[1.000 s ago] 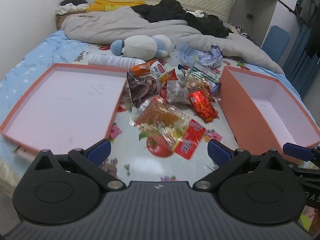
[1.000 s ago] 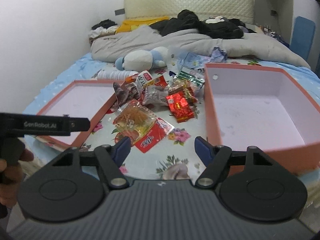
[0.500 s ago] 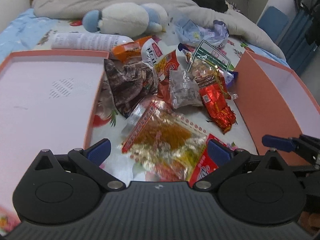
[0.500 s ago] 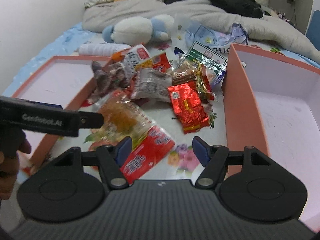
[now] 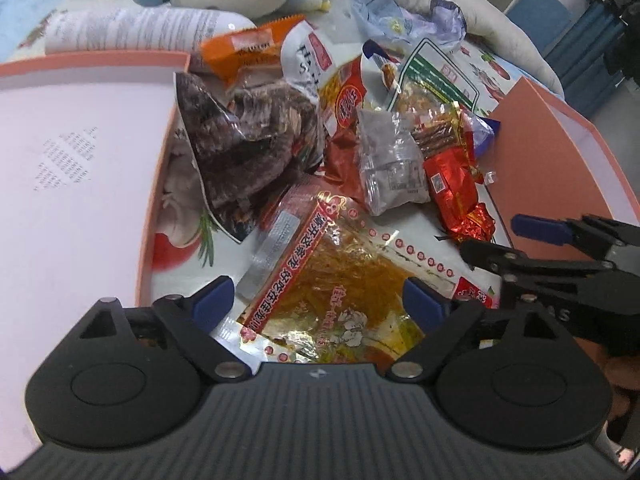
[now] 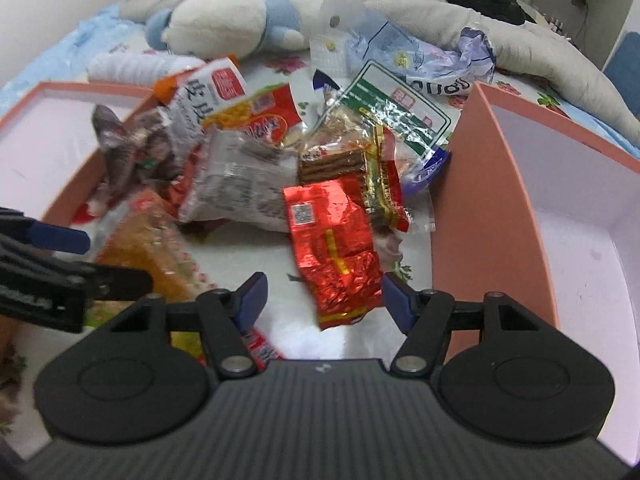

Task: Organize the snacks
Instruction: 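Grasp the clear spicy-strip bag with the left gripper while the right grasps the red foil packet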

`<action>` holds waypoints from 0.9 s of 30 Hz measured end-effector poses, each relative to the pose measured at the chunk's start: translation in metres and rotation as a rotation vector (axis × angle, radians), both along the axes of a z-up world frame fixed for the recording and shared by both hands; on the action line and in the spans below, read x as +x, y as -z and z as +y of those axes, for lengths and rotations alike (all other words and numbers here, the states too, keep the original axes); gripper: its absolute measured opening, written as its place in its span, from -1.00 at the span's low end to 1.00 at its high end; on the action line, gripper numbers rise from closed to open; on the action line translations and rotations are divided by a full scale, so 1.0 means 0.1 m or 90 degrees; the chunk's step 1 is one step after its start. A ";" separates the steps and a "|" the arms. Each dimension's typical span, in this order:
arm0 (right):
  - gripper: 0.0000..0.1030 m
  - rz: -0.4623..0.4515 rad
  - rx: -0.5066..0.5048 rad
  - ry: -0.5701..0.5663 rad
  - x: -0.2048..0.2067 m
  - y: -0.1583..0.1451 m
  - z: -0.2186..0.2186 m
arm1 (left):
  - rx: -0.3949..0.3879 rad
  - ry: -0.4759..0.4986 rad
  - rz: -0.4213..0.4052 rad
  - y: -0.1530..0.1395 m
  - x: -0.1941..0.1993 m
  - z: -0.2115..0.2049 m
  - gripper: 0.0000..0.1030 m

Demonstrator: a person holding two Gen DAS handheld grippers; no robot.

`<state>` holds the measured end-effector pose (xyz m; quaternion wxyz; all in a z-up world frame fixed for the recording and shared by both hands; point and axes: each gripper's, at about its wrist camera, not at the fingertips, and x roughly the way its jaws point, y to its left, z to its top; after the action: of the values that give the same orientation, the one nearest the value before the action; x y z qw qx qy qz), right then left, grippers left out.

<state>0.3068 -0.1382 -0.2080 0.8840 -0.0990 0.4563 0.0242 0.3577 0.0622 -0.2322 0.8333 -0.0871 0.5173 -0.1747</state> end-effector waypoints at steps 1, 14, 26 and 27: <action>0.26 0.002 -0.008 0.000 0.02 0.03 0.00 | 0.001 0.008 0.000 0.02 0.02 -0.01 0.78; 0.09 0.045 -0.026 -0.018 0.31 0.21 0.01 | 0.108 0.146 -0.050 0.07 0.01 -0.24 0.34; -0.35 -0.010 0.006 -0.011 0.06 0.04 0.00 | 0.102 0.086 -0.038 0.04 -0.23 -0.19 -0.69; -0.35 -0.019 0.002 -0.014 0.02 0.03 0.01 | 0.096 0.072 -0.038 0.03 -0.28 -0.17 -0.71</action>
<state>0.3089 -0.1376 -0.2105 0.8906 -0.1026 0.4418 0.0333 0.3293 0.0451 -0.2352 0.8414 0.0103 0.5077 -0.1847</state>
